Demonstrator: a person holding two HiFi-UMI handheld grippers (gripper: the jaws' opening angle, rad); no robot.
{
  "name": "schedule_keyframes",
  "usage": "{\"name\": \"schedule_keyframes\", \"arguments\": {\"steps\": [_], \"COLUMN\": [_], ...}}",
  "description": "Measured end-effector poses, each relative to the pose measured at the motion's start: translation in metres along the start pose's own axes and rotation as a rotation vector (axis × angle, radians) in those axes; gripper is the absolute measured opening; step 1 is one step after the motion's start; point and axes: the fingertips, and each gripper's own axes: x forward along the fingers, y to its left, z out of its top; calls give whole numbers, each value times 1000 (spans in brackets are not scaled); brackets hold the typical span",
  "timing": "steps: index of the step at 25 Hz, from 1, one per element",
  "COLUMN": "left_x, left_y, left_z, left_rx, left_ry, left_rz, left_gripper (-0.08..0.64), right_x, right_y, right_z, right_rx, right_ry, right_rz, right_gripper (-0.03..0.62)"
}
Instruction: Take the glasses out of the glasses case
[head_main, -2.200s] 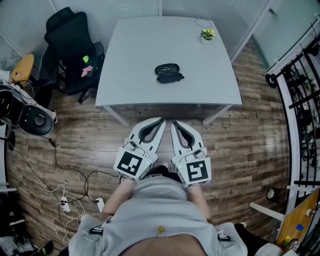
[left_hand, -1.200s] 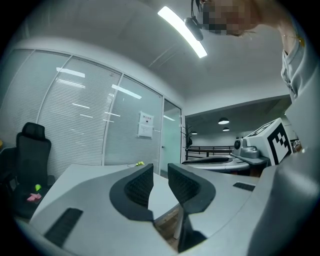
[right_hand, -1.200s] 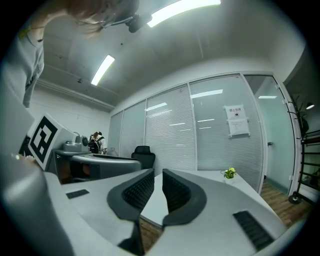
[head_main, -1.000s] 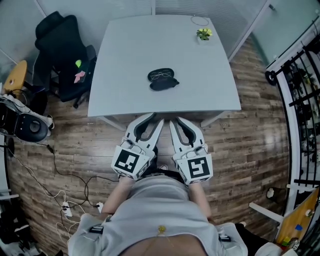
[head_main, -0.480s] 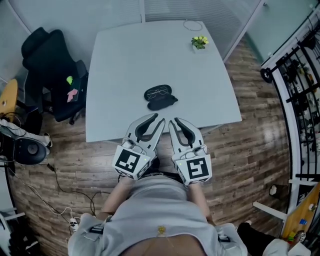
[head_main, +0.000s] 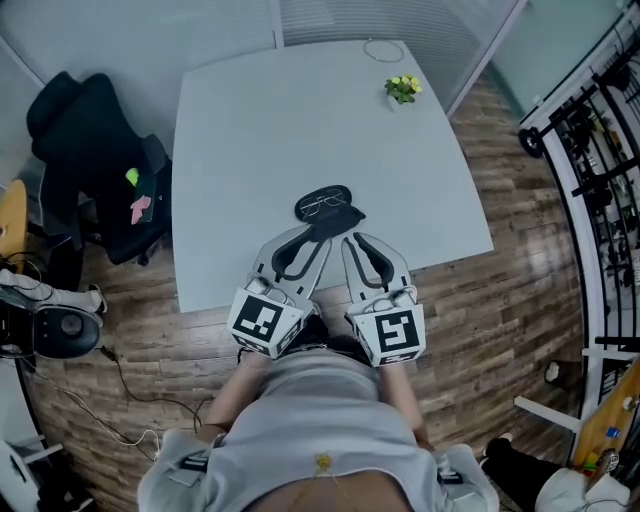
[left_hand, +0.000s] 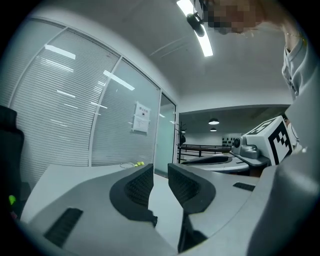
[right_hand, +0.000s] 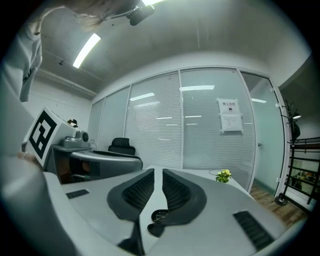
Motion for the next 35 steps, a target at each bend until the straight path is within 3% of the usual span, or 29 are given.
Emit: {"name": "schedule_keyframes", "arguments": {"steps": [13,23,35], "left_x": [24,74,98], "left_y": [37,54,73], "left_z": [-8,1,-36], "left_rx": [-6,-18,20], "left_ry": [38,59,200], "left_rz": [73,180,274], "left_gripper": [92,92,92], "right_x": [43,83,103], "right_y": [-21,-54,-79], "right_z": [-7,0,-33], "right_rx": [-7,-45,-55], "right_ry": [40,49,107], "right_rz": [50,212,280], "right_gripper": [61,60,61]}}
